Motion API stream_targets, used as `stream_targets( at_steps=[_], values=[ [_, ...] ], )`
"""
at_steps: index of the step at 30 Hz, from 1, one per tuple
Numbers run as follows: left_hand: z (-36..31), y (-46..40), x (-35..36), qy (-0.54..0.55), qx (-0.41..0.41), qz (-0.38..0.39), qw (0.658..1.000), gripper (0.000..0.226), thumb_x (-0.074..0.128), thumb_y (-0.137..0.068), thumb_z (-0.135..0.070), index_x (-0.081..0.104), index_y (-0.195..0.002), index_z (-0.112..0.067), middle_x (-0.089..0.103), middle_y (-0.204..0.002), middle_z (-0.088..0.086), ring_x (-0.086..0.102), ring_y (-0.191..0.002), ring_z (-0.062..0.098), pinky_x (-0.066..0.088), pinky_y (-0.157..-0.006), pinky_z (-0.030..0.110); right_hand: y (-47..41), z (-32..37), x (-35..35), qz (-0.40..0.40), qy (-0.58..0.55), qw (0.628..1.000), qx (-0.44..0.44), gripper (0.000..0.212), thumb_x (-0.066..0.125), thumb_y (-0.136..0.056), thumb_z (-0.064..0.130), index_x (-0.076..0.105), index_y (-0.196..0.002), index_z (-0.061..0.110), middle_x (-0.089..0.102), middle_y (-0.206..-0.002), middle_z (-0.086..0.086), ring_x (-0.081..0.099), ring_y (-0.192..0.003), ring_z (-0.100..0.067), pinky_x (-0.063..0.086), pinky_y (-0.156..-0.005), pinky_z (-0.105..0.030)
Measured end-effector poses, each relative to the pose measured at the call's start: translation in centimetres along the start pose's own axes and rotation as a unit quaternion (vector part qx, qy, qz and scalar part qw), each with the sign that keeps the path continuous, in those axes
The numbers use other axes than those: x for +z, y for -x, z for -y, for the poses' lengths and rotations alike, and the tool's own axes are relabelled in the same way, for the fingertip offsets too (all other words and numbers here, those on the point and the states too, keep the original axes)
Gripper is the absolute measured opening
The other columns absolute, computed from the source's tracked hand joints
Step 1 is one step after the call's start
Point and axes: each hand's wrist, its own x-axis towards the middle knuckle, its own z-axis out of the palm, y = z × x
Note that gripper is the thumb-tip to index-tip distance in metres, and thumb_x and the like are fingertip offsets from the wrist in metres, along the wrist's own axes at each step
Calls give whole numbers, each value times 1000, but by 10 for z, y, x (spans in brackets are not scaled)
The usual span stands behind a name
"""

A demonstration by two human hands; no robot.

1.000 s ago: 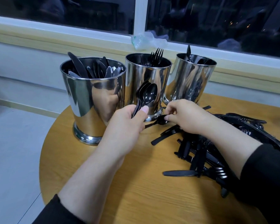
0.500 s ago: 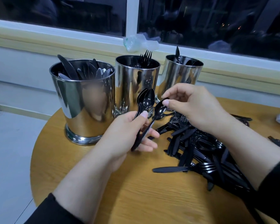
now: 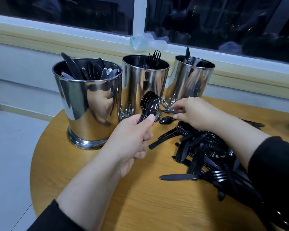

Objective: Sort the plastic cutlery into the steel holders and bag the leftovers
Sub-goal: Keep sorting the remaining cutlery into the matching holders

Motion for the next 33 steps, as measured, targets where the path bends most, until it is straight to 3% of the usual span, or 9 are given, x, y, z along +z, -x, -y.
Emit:
stream_targets(
  at_steps=[4, 13, 16, 18, 19, 21, 26, 29, 33],
  values=[
    [-1, 0, 1, -3, 0, -7, 1000, 26, 51, -107, -38, 57, -99, -14, 42, -65, -4, 26, -47, 9, 22, -37, 19, -16, 8, 15, 48, 74, 996, -23, 51, 64, -98, 28, 50, -147, 28, 58, -143, 0, 56, -127, -23, 48, -102, -35],
    [0, 0, -1, -12, 10, -13, 1000, 28, 51, -106, -39, 60, -101, -13, 43, -66, -3, 28, -48, 10, 21, -40, 21, -19, 6, 17, 8, 82, 994, -68, 30, 56, -101, 18, 71, -123, 33, 71, -116, 2, 66, -104, -19, 55, -91, -36],
    [-1, 1, 0, -20, 21, -19, 999, 29, 50, -107, -39, 61, -103, -12, 45, -66, -4, 29, -48, 10, 23, -40, 22, -4, 2, 4, -105, -54, 990, -77, 23, 59, -101, 21, 73, -117, 29, 67, -108, 10, 62, -96, -4, 47, -86, -19],
    [-3, 2, 2, -30, 30, -24, 999, 30, 49, -107, -39, 60, -103, -12, 46, -66, -3, 30, -49, 12, 26, -42, 23, 8, 2, -13, -193, -225, 954, -47, 19, 61, -100, 20, 74, -110, 31, 67, -97, 11, 56, -73, 7, 46, -67, -13],
    [-4, 3, 3, -36, 35, -27, 998, 29, 48, -108, -38, 59, -102, -12, 47, -66, -3, 32, -49, 12, 28, -42, 24, 13, 1, -22, -227, -311, 922, -28, 17, 62, -100, 19, 75, -105, 30, 69, -90, 8, 56, -65, 3, 51, -60, -23],
    [-5, 5, 4, -60, 48, -30, 997, 29, 46, -109, -36, 58, -100, -12, 51, -67, -1, 39, -50, 14, 35, -44, 25, 21, 0, -38, -265, -426, 865, -11, 14, 63, -99, 15, 76, -95, 20, 68, -79, 0, 59, -69, -11, 56, -72, -43],
    [-4, 5, 10, -39, 61, -21, 997, 32, 46, -109, -35, 60, -99, -9, 70, -77, 6, 66, -67, 25, 57, -64, 37, 47, 1, -50, -197, -555, 808, 0, 11, 65, -96, 6, 70, -86, 7, 64, -73, -4, 59, -68, -14, 51, -69, -30],
    [-3, 8, 19, 3, 46, 10, 999, 32, 48, -109, -34, 61, -104, -5, 77, -87, 11, 75, -78, 27, 65, -76, 40, 60, 10, -41, -149, -552, 820, 2, 16, 68, -95, 10, 74, -80, 10, 68, -73, -8, 63, -70, -19, 52, -71, -34],
    [-6, 15, 30, 55, 21, 53, 997, 33, 48, -109, -33, 60, -112, -2, 76, -100, 23, 75, -78, 30, 65, -71, 39, 69, 32, -26, -164, -521, 837, 4, 21, 70, -94, 11, 72, -75, 4, 70, -68, -8, 64, -68, -19, 55, -72, -36]
  ],
)
